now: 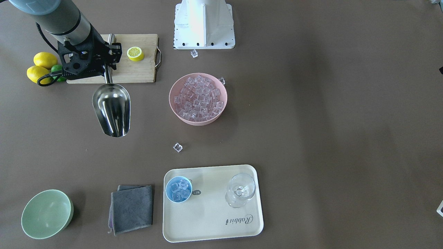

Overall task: Put ice in cup with scoop
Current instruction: 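Carry the empty scoop back beside the pink bowl with the right gripper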

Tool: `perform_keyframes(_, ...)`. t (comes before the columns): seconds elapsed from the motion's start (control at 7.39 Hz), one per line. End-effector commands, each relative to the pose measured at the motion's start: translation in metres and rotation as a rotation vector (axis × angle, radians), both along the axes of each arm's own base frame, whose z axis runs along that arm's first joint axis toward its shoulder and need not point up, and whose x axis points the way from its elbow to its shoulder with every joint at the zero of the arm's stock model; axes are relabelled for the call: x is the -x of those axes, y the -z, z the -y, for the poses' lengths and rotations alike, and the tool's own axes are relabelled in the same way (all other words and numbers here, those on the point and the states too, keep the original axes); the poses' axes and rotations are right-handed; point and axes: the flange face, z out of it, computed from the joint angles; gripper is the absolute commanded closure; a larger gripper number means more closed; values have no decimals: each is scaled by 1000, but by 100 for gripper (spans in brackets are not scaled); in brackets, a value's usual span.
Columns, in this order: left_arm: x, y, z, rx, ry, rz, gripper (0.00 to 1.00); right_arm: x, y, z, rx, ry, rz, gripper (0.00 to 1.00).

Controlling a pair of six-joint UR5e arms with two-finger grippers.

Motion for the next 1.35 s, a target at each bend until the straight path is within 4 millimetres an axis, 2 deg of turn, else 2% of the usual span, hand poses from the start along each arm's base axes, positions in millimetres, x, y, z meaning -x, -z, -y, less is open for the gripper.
perform_keyframes(0.0,0,2,2,-6,0,1,1,20,-37,-32,-39,-76,-33,100)
perform_keyframes(0.14,0,4,3,-9,1,1,1,24,-55,-44,-57,-93,-28,100)
perform_keyframes(0.27,0,3,2,-6,1,0,1,34,-66,-46,-69,-121,-6,100)
perform_keyframes(0.81,0,4,2,-6,1,0,1,60,-113,-30,-107,-172,45,100)
perform_keyframes(1.22,1,5,1,-6,2,1,1,69,-124,-25,-113,-175,38,100)
